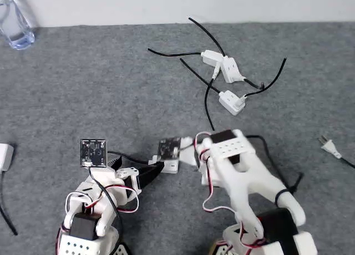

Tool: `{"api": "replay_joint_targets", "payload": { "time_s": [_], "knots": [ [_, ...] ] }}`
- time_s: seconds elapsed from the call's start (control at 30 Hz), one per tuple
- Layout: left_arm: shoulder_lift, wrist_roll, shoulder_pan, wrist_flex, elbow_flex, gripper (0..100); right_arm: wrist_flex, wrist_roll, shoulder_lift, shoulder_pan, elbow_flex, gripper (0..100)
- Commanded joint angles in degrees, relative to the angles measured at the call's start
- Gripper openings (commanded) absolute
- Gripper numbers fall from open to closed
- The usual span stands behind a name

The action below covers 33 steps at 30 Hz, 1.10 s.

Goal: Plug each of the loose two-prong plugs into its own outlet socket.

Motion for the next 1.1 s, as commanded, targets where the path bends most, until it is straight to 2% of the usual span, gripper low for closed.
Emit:
{"api": "replay_joint_targets", "payload": {
  "time_s": [0.0,0.1,0.67,0.77,0.87,1.07],
  "knots": [
    [-0.8,0.3,-0.2,0.1,-0.6,42,-0.7,-1.7,-0.4,-1.5,0.5,16.9],
    [-0.8,0.3,-0.2,0.1,-0.6,42,-4.7,-4.4,-0.4,-1.3,0.9,16.9],
    [-0.8,0.3,-0.2,0.1,-0.6,42,-11.2,-4.8,-0.3,-1.5,3.8,16.5],
    [-0.8,0.3,-0.2,0.1,-0.6,42,-11.8,-4.8,-0.3,-1.5,4.2,10.6],
    [-0.8,0.3,-0.2,0.1,-0.6,42,-12.0,-4.8,-0.3,-1.5,4.3,0.1],
    [-0.8,0.3,-0.2,0.2,-0.6,42,-11.6,-4.8,-0.4,-3.3,6.0,0.8]
  ]
}}
